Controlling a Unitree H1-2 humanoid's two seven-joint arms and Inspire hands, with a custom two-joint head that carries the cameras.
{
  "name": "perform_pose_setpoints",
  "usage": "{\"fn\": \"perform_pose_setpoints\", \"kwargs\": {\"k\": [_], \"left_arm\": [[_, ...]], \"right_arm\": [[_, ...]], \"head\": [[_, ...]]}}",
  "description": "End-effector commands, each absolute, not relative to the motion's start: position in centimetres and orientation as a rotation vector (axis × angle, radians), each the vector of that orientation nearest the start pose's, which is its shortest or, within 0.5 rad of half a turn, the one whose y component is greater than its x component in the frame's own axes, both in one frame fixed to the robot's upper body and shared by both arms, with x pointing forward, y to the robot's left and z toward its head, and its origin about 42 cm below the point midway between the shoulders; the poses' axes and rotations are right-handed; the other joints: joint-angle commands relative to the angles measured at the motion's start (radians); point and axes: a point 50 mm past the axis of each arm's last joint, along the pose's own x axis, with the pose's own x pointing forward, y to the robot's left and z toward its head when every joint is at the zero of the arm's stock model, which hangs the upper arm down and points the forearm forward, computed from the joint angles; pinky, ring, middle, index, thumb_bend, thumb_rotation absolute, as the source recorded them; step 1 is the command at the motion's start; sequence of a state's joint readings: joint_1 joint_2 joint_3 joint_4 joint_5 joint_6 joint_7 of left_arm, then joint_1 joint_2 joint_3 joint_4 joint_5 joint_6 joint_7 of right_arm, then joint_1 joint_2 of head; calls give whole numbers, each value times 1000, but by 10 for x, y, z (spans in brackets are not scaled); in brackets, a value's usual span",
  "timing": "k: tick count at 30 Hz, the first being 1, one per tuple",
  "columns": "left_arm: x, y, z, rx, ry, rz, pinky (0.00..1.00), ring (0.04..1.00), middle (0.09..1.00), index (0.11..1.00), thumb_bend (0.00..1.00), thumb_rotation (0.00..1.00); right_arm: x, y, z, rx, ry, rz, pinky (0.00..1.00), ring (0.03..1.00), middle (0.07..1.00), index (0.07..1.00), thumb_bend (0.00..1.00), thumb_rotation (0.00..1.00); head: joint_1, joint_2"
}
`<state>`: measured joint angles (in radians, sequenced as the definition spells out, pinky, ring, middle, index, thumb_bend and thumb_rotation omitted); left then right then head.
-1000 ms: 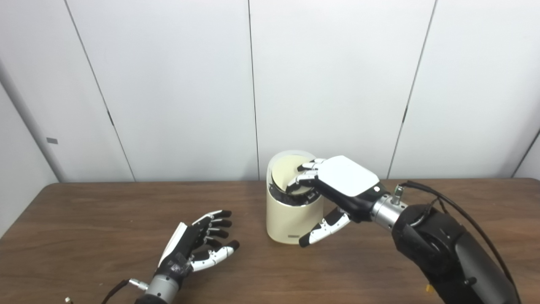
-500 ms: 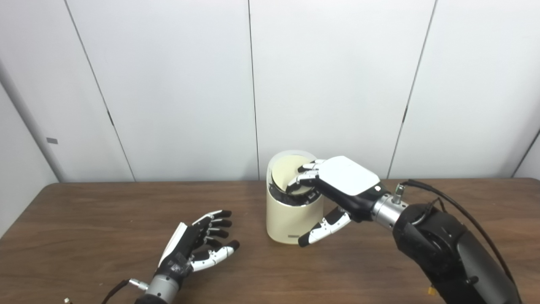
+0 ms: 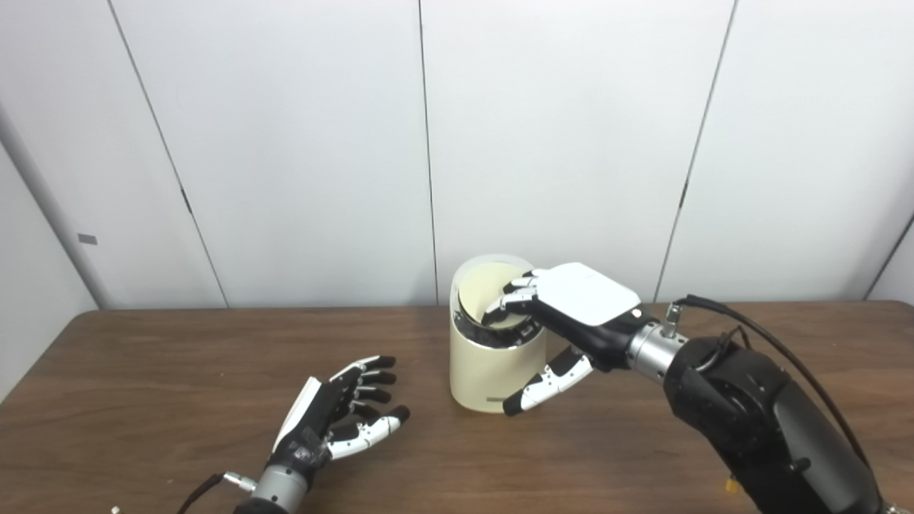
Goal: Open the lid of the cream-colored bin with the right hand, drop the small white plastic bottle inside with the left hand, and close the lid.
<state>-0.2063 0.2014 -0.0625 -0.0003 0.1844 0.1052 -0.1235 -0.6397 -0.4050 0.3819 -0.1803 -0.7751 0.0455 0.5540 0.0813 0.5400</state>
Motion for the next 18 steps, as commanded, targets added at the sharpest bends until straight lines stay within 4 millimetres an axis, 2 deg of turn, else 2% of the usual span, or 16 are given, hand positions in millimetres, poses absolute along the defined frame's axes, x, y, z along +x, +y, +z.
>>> {"fn": "perform_pose_setpoints", "kwargs": {"k": [1,7,13,18], "left_arm": [[354,238,173,404,-153,-164,632,722,786,842,567,238],[353,241,173,407,-158,-159,631,723,786,839,572,240],[351,241,172,400,-158,-159,623,716,787,841,567,223],[351,238,172,399,-152,-160,636,726,788,843,562,215]], "right_arm": [[400,-169,297,-1448,-414,647,925,887,741,760,747,630],[399,-167,299,-1443,-425,645,927,895,752,766,745,641],[396,-166,308,-1377,-499,596,904,895,750,764,709,561],[395,-163,317,-1365,-565,559,887,906,756,776,689,569]], "head": [[2,1],[3,-4],[7,-9],[6,-12]]}}
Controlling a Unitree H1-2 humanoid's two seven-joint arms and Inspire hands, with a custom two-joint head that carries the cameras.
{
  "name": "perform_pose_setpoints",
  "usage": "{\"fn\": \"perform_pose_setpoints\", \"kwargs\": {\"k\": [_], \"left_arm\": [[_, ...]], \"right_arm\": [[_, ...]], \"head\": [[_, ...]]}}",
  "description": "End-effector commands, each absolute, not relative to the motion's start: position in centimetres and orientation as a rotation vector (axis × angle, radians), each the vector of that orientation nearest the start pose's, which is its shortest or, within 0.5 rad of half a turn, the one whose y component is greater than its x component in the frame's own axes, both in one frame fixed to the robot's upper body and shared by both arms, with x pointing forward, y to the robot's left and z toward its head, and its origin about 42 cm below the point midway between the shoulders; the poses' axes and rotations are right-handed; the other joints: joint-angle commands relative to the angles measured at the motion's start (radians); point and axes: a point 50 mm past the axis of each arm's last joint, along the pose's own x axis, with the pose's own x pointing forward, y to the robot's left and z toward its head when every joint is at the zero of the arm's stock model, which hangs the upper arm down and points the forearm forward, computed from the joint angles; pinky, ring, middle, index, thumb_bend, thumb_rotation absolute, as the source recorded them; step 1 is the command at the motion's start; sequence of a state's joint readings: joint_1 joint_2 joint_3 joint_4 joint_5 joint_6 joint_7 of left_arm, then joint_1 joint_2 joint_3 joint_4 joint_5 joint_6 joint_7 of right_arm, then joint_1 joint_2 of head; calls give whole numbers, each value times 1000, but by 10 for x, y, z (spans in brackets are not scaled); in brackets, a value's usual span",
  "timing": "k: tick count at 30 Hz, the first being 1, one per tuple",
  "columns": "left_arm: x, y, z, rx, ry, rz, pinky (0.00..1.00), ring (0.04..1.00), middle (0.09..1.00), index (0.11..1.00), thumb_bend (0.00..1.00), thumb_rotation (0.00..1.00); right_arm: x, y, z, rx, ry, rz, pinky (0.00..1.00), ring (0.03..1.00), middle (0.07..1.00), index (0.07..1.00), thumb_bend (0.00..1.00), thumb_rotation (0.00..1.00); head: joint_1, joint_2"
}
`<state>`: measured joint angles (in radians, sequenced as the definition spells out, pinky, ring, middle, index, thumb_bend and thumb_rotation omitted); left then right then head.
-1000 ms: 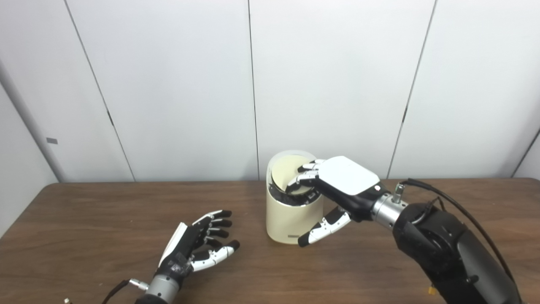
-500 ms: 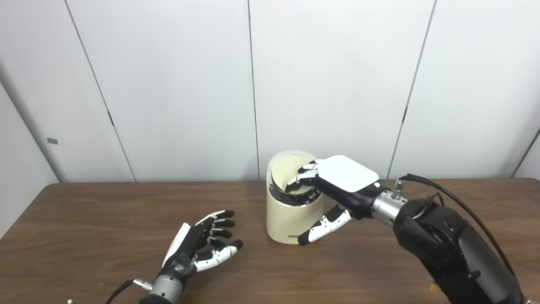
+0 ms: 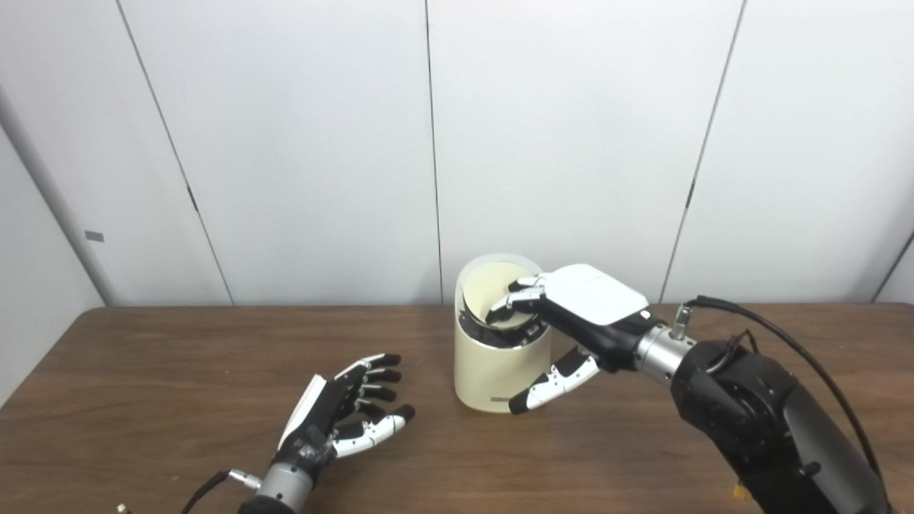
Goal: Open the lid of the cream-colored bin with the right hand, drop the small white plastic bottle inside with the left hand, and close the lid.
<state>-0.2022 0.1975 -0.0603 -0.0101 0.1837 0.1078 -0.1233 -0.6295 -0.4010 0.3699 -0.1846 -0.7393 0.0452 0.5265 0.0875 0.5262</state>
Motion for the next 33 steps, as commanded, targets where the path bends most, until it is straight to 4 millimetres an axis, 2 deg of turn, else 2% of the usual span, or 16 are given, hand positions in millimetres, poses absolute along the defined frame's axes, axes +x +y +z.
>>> {"fn": "perform_pose_setpoints", "kwargs": {"k": [1,9,33], "left_arm": [[352,237,172,402,-154,-161,636,727,786,843,569,231],[354,234,173,390,-156,-165,619,717,785,841,574,216],[355,236,176,402,-166,-156,633,727,784,836,575,216]], "right_arm": [[396,-162,319,-1367,-573,555,880,907,757,779,693,574],[399,-154,325,-1386,-594,553,901,913,777,800,711,583],[403,-148,317,-1419,-593,596,885,897,777,788,735,556]], "head": [[0,1],[5,1],[12,16]]}}
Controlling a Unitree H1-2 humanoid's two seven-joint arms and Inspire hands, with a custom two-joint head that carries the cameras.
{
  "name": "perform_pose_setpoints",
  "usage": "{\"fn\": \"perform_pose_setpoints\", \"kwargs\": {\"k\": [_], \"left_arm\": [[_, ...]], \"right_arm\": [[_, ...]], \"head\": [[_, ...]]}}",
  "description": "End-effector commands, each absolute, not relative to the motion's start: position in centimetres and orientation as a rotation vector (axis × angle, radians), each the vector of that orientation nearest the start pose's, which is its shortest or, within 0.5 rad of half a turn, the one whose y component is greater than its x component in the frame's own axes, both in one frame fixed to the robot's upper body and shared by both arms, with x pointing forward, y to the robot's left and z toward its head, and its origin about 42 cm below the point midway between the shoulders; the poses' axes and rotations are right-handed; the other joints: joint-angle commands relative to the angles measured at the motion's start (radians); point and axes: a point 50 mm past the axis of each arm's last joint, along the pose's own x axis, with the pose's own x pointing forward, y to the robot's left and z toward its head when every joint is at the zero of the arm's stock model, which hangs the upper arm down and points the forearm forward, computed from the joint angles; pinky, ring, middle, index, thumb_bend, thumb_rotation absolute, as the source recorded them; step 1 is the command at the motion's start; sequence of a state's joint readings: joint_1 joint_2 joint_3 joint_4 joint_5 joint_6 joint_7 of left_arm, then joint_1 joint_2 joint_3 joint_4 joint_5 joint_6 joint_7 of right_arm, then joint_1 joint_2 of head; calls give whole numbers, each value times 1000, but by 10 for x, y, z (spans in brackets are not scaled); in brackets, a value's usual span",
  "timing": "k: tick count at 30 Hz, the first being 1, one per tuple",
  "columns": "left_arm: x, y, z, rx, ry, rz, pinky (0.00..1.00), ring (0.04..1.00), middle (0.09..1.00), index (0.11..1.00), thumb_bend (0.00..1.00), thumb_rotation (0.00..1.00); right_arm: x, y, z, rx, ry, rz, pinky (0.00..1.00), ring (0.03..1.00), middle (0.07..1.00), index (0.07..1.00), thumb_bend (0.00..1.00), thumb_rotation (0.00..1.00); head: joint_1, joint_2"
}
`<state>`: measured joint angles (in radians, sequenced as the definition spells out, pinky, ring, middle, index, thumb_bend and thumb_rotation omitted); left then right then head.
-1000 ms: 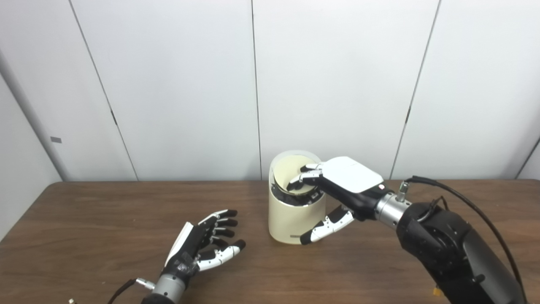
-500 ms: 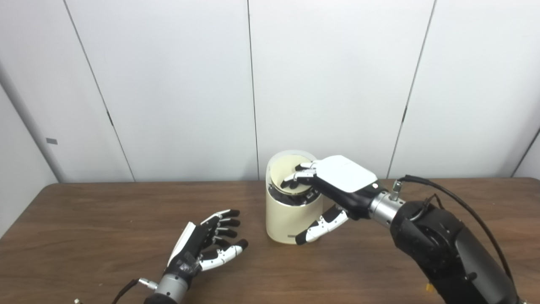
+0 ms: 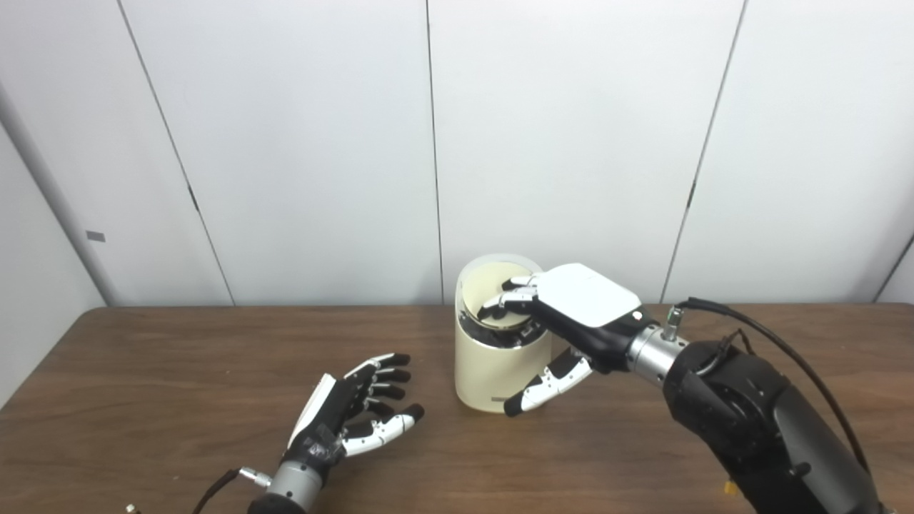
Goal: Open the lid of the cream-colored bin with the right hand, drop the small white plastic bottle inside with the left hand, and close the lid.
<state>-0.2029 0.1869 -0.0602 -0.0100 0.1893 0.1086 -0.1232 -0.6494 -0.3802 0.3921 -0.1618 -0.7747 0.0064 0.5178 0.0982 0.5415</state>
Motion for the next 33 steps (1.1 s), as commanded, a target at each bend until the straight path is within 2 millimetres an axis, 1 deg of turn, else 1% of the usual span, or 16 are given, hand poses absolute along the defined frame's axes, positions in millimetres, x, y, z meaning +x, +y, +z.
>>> {"fn": "perform_pose_setpoints", "kwargs": {"k": [1,8,12,19,21,22,24,26,27,33], "left_arm": [[355,236,176,401,-167,-156,633,727,783,836,575,216],[354,236,176,398,-164,-154,628,725,784,834,588,246],[354,236,176,404,-169,-153,619,721,783,832,580,238],[353,235,176,395,-159,-152,619,715,779,833,586,237],[352,236,176,394,-155,-152,621,716,779,834,588,239],[352,236,176,394,-155,-152,621,715,779,834,586,237],[351,237,176,394,-153,-152,621,714,778,834,583,231],[350,237,177,395,-153,-150,622,715,779,835,585,234],[350,238,177,395,-154,-149,621,715,779,835,585,237],[349,240,180,409,-161,-151,623,718,779,836,581,248]], "right_arm": [[404,-148,317,-1419,-592,598,889,897,779,789,734,561],[405,-147,315,-1423,-593,608,898,890,777,790,734,556],[405,-146,316,-1428,-595,608,896,888,776,793,733,568],[409,-148,313,-1449,-569,602,898,894,777,795,726,549],[410,-149,313,-1461,-554,596,896,896,779,796,727,552],[410,-149,312,-1470,-540,592,891,901,783,800,726,564],[411,-150,311,-1481,-513,587,843,898,782,803,730,580],[412,-151,310,-1484,-487,585,802,889,783,801,730,565],[412,-151,309,-1484,-478,584,797,886,782,800,729,557],[410,-152,305,-1487,-440,584,835,891,768,795,739,549]], "head": [[1,1],[2,5],[5,8],[6,9],[10,15],[10,16],[10,19],[11,22],[11,23],[10,32]]}}
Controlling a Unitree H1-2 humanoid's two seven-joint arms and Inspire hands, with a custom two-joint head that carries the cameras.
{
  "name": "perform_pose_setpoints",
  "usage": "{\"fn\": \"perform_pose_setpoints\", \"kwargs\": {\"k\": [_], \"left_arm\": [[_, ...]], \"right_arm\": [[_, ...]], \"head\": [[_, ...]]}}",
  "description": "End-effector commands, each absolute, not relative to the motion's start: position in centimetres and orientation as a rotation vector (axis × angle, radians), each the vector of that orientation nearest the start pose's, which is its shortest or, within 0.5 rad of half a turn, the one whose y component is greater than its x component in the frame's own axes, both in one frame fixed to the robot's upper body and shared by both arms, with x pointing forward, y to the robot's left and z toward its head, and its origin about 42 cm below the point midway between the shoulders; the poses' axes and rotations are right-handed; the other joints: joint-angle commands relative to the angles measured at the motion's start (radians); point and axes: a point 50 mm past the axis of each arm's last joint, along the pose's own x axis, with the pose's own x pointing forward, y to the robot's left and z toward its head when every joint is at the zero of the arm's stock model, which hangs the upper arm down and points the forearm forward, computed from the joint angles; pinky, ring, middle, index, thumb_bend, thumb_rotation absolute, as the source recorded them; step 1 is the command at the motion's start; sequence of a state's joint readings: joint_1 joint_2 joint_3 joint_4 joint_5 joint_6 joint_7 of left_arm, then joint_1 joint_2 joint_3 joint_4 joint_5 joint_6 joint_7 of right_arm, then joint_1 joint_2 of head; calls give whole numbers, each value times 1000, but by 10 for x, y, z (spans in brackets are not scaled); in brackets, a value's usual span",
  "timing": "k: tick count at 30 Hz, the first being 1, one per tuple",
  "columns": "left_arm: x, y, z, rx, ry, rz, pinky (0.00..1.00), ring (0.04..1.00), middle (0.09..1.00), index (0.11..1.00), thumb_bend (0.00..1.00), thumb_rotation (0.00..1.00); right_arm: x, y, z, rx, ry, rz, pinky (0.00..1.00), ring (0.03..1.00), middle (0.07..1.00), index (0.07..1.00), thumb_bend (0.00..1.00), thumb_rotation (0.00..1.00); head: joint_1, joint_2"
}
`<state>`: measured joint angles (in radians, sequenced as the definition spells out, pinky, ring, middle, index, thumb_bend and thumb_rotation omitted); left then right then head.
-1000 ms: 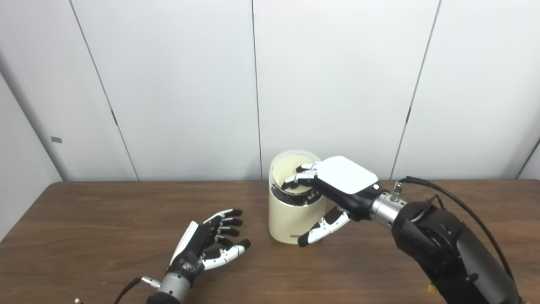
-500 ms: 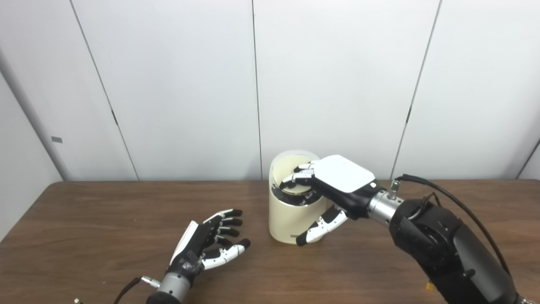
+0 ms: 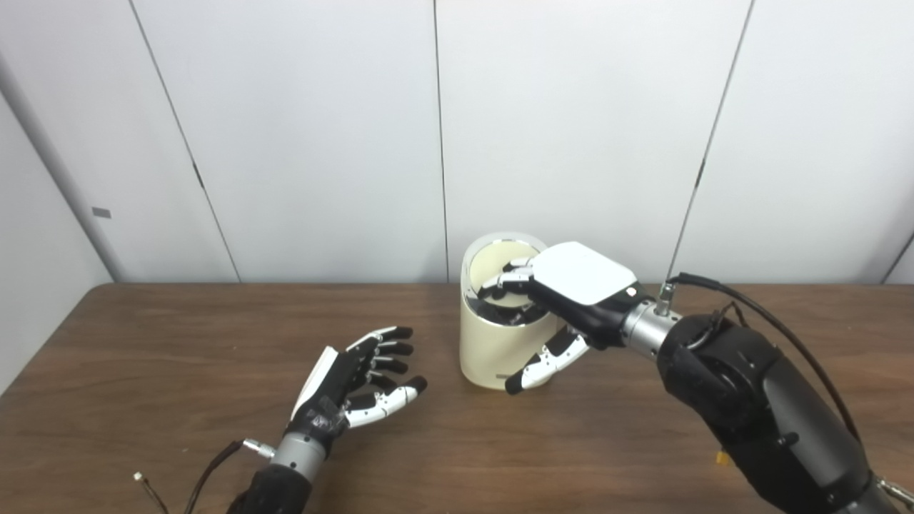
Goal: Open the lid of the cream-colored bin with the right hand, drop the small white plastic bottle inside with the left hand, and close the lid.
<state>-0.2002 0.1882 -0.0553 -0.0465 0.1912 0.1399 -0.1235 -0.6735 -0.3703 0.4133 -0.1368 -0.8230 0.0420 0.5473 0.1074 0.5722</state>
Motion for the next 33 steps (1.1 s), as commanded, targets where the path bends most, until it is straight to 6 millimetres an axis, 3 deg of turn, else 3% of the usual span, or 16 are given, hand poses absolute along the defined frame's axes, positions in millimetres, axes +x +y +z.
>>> {"fn": "perform_pose_setpoints", "kwargs": {"k": [1,9,16,23,29,33], "left_arm": [[349,240,180,410,-162,-152,620,717,778,834,576,242],[349,242,181,420,-157,-150,622,718,784,833,575,245],[349,242,181,414,-152,-151,629,718,783,833,570,236],[349,241,179,415,-157,-151,627,719,784,833,573,235],[350,242,178,415,-157,-152,621,715,781,833,572,237],[351,242,177,413,-160,-154,616,714,779,831,574,235]], "right_arm": [[410,-152,305,-1488,-434,585,843,895,769,795,739,552],[408,-152,303,-1482,-378,596,896,919,789,808,733,550],[406,-154,310,-1454,-431,577,873,917,780,814,728,584],[403,-163,326,-1351,-533,481,798,882,771,800,679,508],[402,-172,338,-1278,-532,390,820,883,796,817,643,472],[403,-178,340,-1250,-553,337,757,849,785,802,626,421]], "head": [[0,3],[1,5],[-2,1],[0,-5],[-5,-10],[-11,-16]]}}
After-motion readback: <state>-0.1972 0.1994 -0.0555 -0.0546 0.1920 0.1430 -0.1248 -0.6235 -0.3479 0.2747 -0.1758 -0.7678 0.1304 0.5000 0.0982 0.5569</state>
